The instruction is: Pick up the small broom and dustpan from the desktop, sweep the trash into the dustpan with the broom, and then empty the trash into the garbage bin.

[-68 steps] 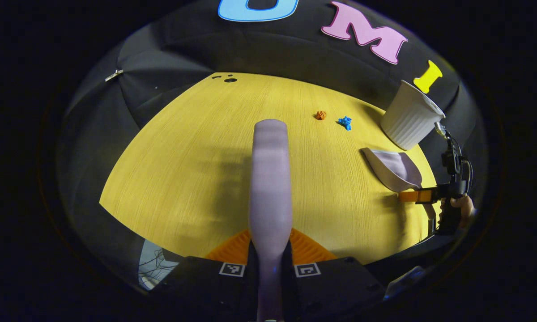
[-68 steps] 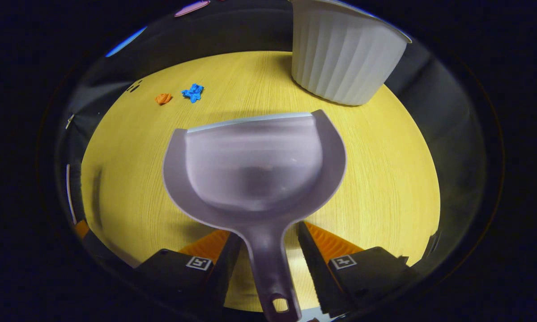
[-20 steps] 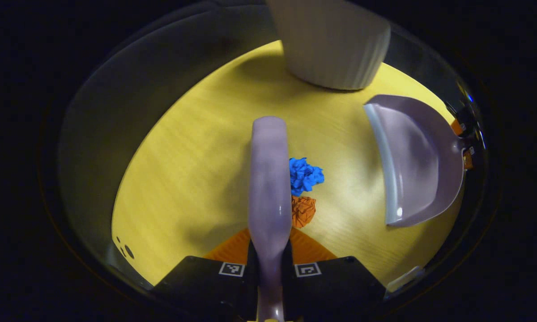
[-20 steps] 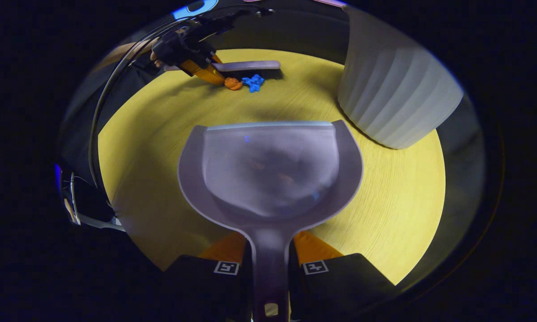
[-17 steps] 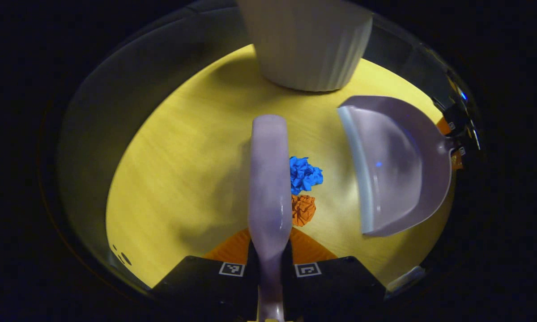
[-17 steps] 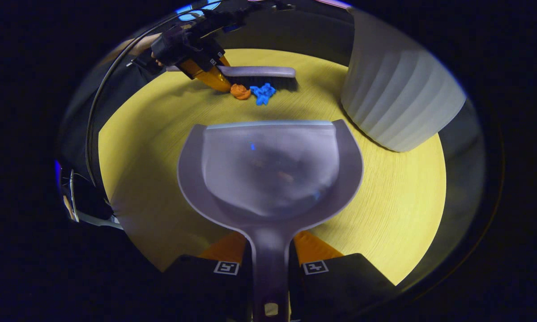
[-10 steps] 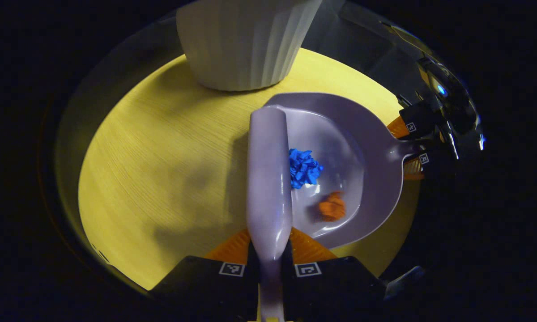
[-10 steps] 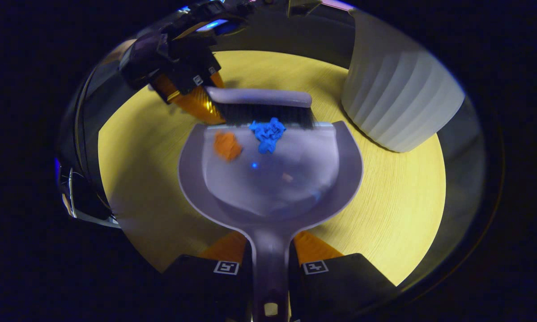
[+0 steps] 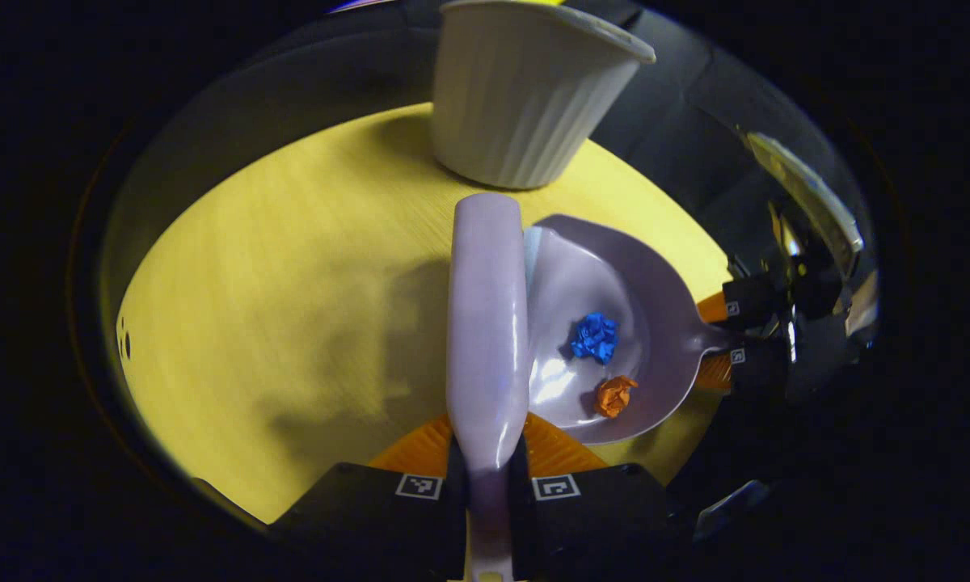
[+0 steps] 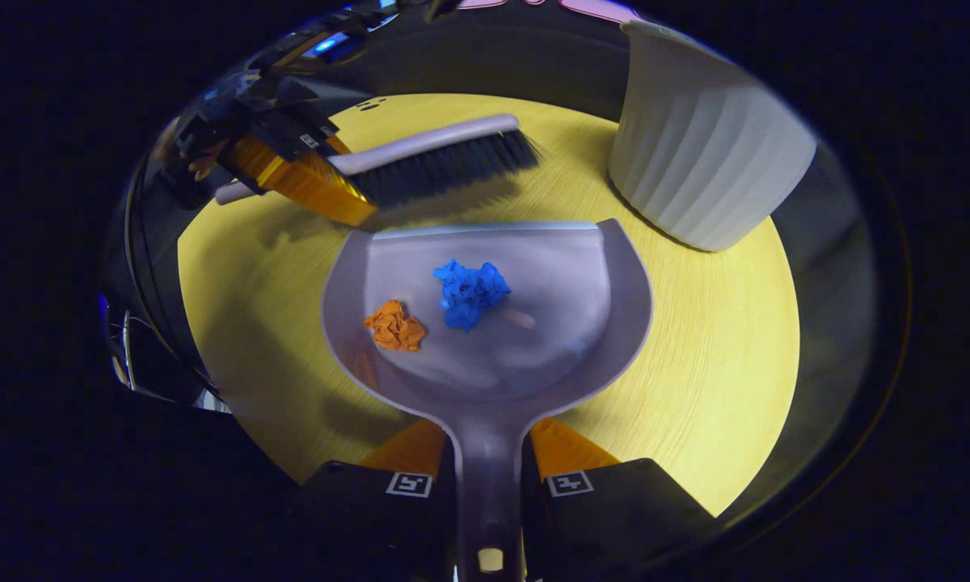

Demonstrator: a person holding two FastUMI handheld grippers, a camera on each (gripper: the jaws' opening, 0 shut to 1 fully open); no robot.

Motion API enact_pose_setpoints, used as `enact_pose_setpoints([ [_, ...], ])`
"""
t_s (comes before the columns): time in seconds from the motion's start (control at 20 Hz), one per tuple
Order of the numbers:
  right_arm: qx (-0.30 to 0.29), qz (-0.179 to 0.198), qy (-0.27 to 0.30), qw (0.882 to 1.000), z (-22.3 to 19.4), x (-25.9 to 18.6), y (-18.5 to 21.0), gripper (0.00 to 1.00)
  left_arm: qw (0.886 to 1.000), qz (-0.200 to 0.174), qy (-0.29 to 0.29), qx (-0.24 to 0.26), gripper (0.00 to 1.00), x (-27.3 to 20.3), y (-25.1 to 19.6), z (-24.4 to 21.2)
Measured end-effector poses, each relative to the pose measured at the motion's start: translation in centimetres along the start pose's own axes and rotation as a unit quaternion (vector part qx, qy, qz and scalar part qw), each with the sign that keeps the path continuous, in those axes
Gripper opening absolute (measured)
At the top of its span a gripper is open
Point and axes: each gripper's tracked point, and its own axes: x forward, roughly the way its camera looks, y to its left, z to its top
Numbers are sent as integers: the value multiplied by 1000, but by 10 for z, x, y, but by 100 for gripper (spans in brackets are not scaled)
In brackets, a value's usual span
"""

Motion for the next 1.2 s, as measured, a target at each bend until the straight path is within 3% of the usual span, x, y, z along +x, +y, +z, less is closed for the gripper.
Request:
enact_pose_setpoints([
  [0.15, 15, -9, -3, 1000, -1, -18, 6, 32, 997, 20, -48, -48, 26, -26, 17, -18],
  [0.25, 25, -17, -6, 1000, 1, -34, 6, 36, 994, 36, -77, -75, 26, -39, 27, -46],
  [0.4, 42, -14, -13, 999, 13, -52, 6, 33, 987, 61, -94, -119, 26, -34, 42, -114],
  [0.5, 44, -11, -25, 999, 29, -77, 7, 40, 982, 75, -96, -143, 26, -31, 49, -168],
  [0.55, 39, -13, -37, 998, 39, -94, 11, 36, 980, 82, -98, -152, 26, -28, 51, -193],
  [0.75, 32, -2, -57, 998, 69, -155, 25, 36, 967, 81, -117, -209, 27, -14, 16, -276],
  [0.85, 42, 11, -57, 997, 85, -175, 29, 40, 963, 82, -123, -226, 24, -32, 13, -291],
  [1.0, 65, 12, -65, 996, 108, -192, 13, 32, 958, 96, -131, -238, 26, -40, 15, -313],
  [1.2, 102, 11, -109, 989, 154, -234, -9, 36, 948, 110, -137, -267, 26, -57, 23, -336],
])
